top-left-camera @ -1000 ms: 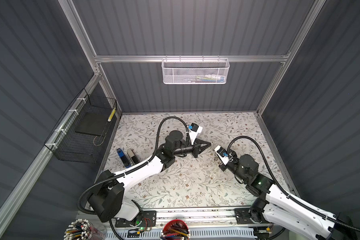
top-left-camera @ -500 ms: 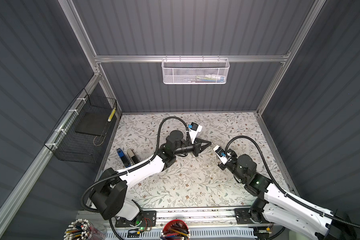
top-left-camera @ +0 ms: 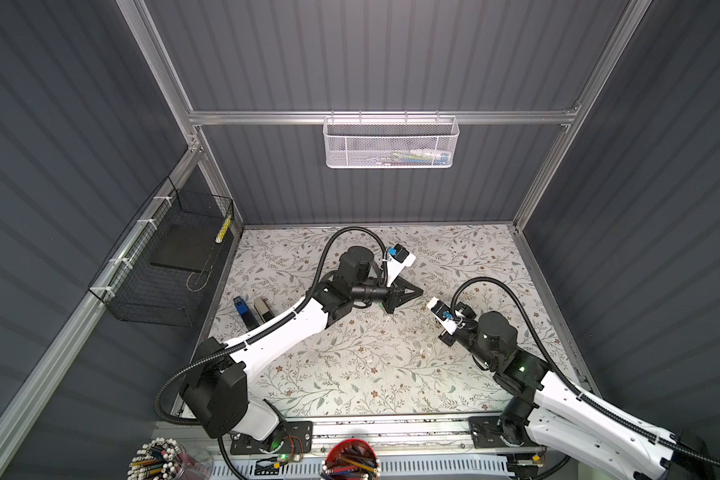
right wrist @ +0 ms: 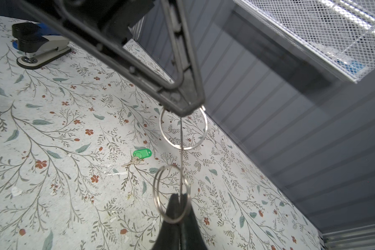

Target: Put the keys on the keyring

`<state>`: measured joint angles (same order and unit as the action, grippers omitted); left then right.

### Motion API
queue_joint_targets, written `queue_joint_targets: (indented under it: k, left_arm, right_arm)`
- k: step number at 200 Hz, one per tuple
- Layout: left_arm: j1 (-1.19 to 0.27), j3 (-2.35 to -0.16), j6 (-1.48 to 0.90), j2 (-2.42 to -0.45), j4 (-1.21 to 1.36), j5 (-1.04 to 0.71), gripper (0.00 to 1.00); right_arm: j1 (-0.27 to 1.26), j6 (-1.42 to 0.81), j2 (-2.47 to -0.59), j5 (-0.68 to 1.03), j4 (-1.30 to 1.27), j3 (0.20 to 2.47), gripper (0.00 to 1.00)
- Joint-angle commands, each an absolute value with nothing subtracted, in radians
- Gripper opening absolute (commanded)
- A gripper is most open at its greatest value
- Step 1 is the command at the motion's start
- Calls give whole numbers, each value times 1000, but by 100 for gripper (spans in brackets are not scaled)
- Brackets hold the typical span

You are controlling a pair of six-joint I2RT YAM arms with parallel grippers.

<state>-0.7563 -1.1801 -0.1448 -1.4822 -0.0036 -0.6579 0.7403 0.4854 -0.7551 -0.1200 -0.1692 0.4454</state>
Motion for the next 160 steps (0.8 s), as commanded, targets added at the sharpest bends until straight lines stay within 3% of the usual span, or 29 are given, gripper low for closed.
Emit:
queue_joint_targets:
  k: [1, 160]
  left_arm:
    - [-745, -1237, -45, -1502, -112, -718, 0]
    - [-745, -1357, 112, -1581, -339, -820, 0]
  right_arm:
    - [733, 511, -742, -56, -108, 477, 0]
    - [704, 588, -738, -38, -79, 523, 0]
